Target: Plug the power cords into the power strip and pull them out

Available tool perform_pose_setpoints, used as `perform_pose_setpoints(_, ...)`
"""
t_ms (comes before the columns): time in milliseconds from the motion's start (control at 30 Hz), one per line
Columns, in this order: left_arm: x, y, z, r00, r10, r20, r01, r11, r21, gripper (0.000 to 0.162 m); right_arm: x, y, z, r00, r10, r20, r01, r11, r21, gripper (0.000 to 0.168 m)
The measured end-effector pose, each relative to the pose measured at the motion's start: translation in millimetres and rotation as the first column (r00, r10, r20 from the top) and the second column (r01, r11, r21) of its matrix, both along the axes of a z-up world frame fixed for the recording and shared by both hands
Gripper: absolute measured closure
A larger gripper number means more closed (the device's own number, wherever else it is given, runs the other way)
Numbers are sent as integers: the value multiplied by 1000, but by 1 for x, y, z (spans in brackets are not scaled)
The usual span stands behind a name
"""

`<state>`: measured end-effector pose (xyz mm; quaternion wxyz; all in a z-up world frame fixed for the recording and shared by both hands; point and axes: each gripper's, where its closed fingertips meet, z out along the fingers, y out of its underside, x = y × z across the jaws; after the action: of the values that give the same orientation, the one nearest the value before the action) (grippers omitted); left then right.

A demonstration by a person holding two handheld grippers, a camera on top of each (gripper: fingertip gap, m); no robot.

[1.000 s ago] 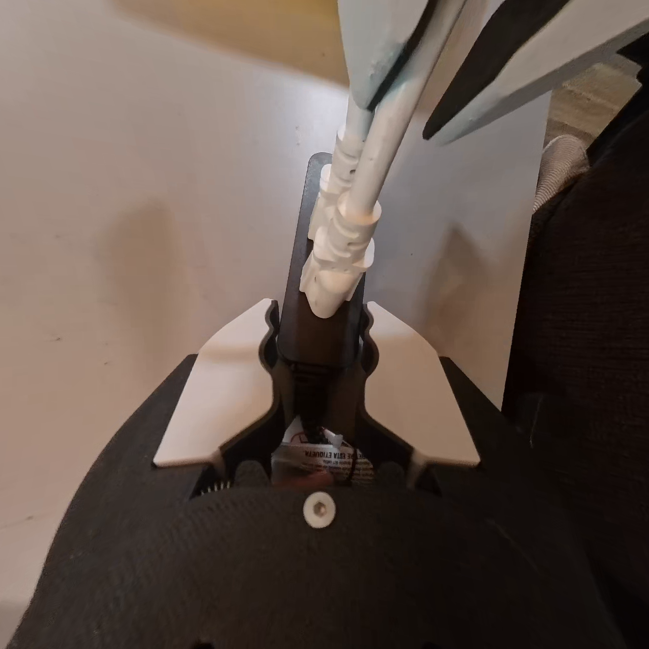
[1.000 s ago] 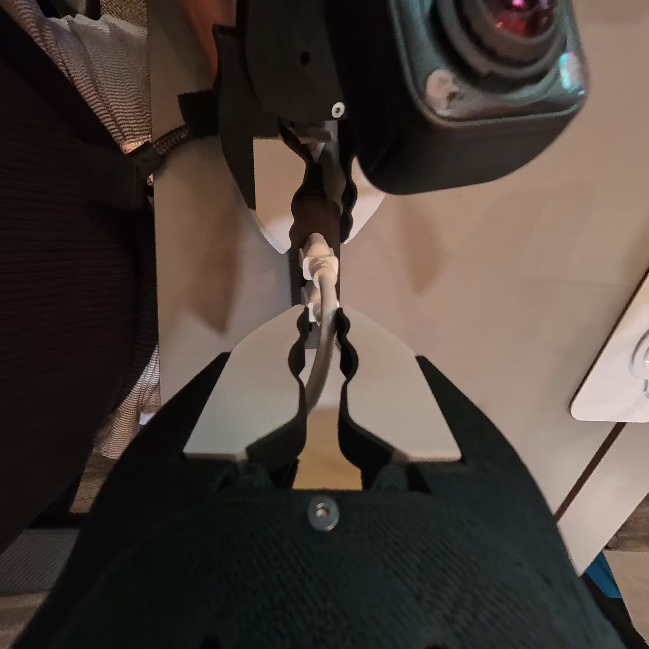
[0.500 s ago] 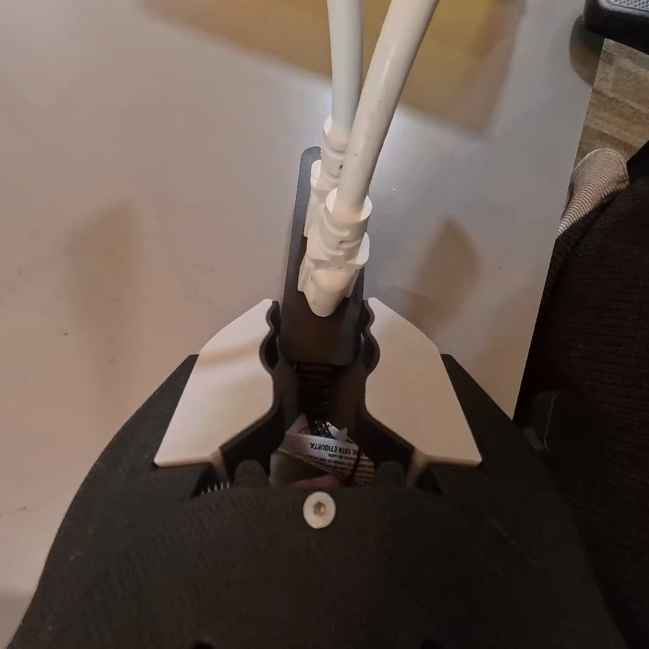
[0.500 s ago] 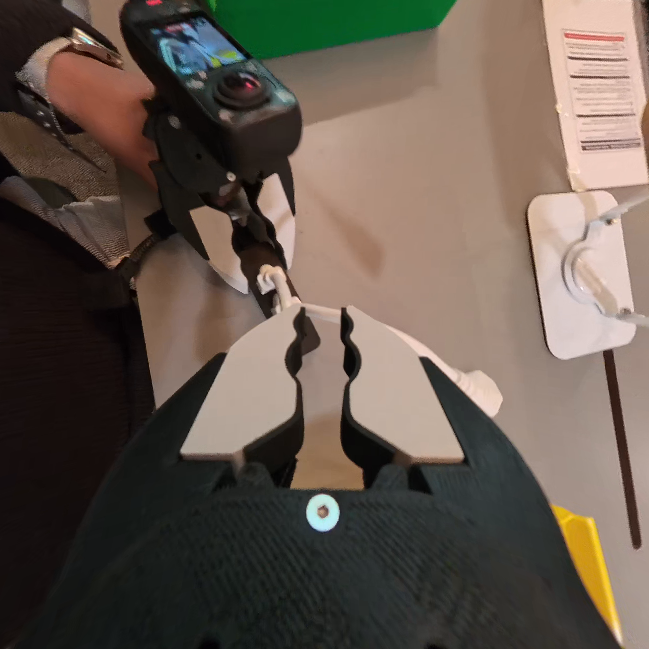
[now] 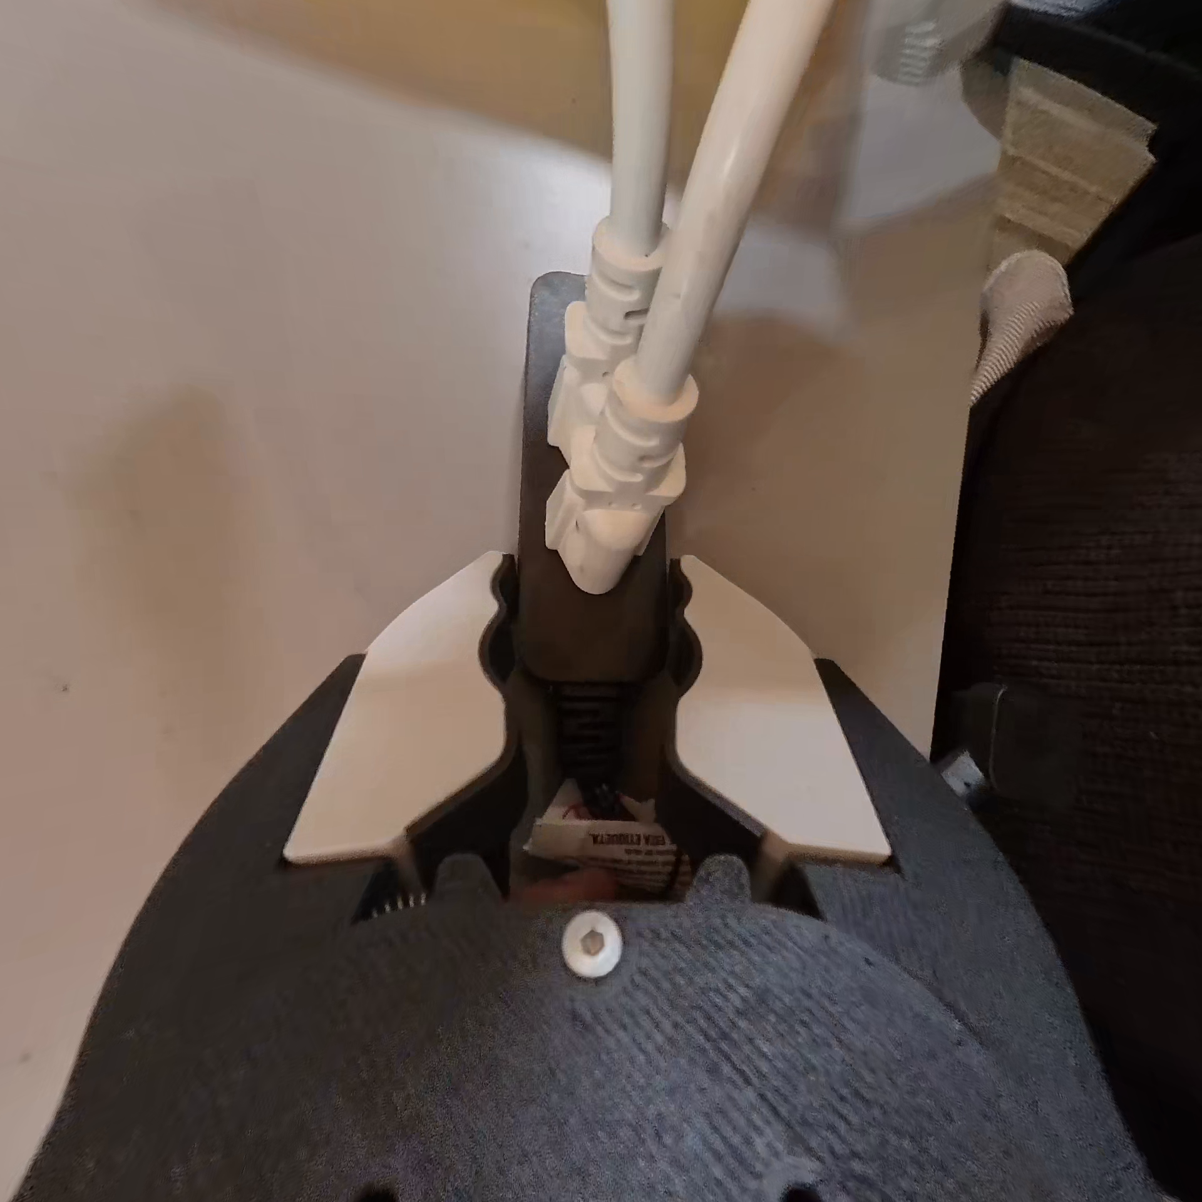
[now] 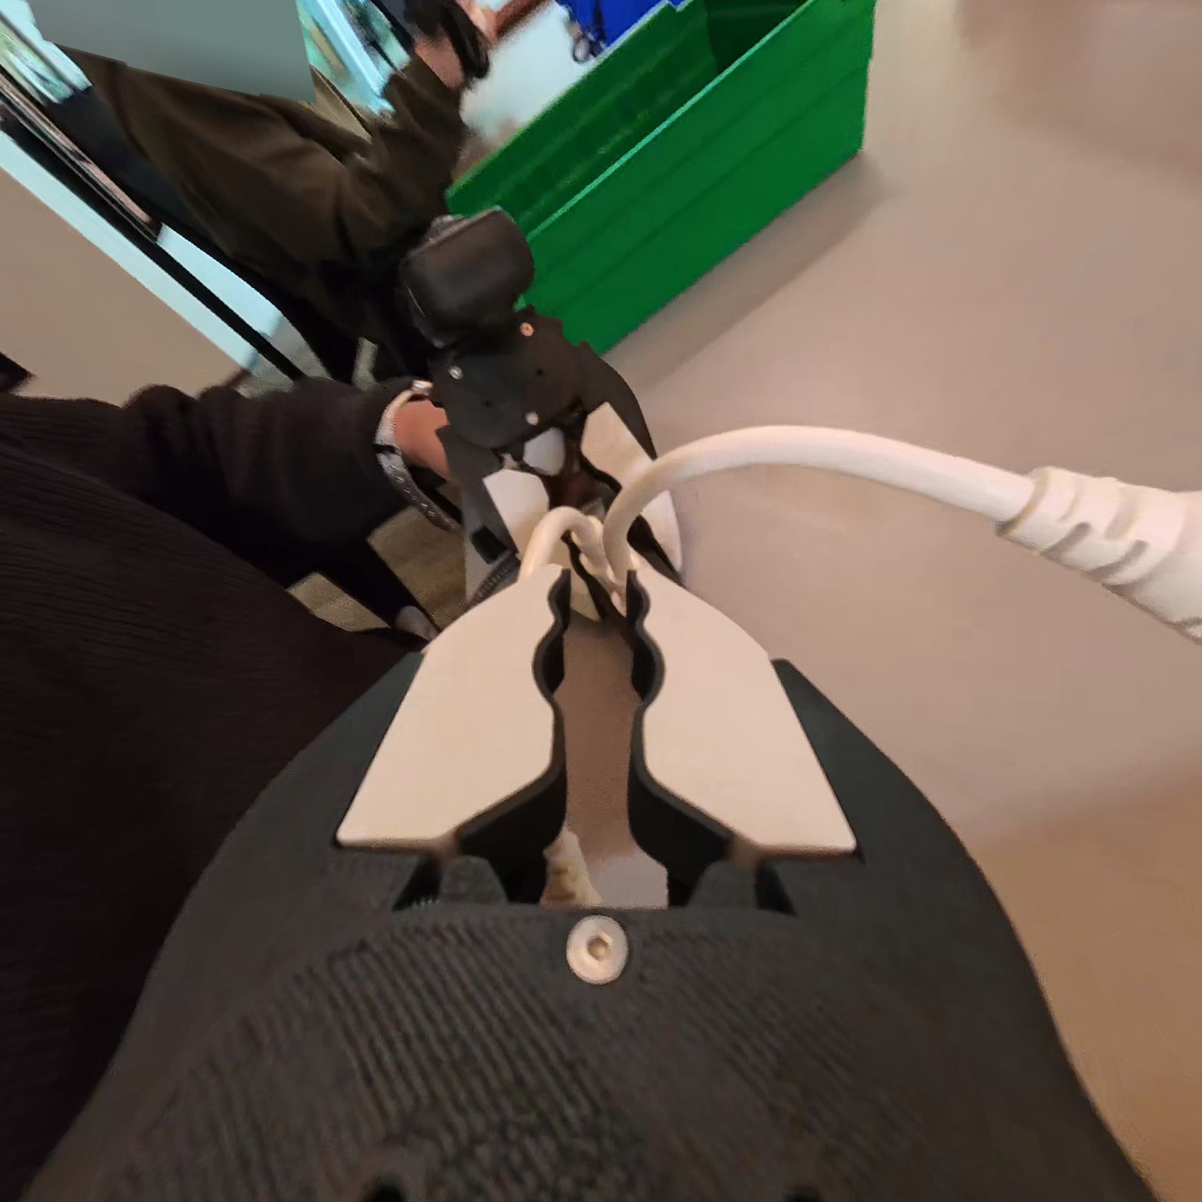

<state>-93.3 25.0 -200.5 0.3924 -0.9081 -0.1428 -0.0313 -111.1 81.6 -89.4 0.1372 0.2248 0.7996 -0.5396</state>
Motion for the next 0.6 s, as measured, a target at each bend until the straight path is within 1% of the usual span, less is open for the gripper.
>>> perform_pose_setpoints(133, 1, -1, -3, 988, -133, -81, 131, 991, -39, 114, 0, -6, 0, 984, 60, 170, -40, 992, -117, 154)
perform_pose_setpoints(200, 2, 0, -3, 981, -178, -80, 175, 984, -42, 114, 0, -6, 3, 966, 85, 242, -39, 981, -190, 151)
perform_pose_setpoints(267, 2, 0, -3, 973, -216, -77, 213, 976, -40, 114, 0, -4, 3, 955, 100, 281, -39, 976, -215, 150)
perform_pose_setpoints(300, 1, 0, -3, 970, -230, -78, 228, 973, -41, 114, -2, -3, 2, 957, 90, 275, -32, 978, -208, 151)
perform_pose_setpoints(367, 2, 1, -3, 963, -260, -73, 258, 965, -39, 114, -9, -1, -11, 979, 35, 200, -9, 992, -128, 151)
perform_pose_setpoints(433, 2, 2, -3, 955, -287, -80, 285, 958, -41, 115, -5, -5, -25, 995, 40, 86, -38, 999, -22, 151)
perform_pose_setpoints(500, 4, 5, 0, 949, -296, -106, 295, 955, -25, 113, 1, -13, -33, 998, 57, -35, -55, 998, 42, 144)
perform_pose_setpoints(567, 2, 14, 10, 955, -257, -148, 263, 964, 25, 96, 2, -22, -36, 986, 53, -161, -40, 996, 83, 138)
perform_pose_setpoints(600, 1, 18, 15, 958, -238, -161, 248, 968, 43, 90, 1, -25, -36, 975, 48, -215, -28, 995, 94, 138)
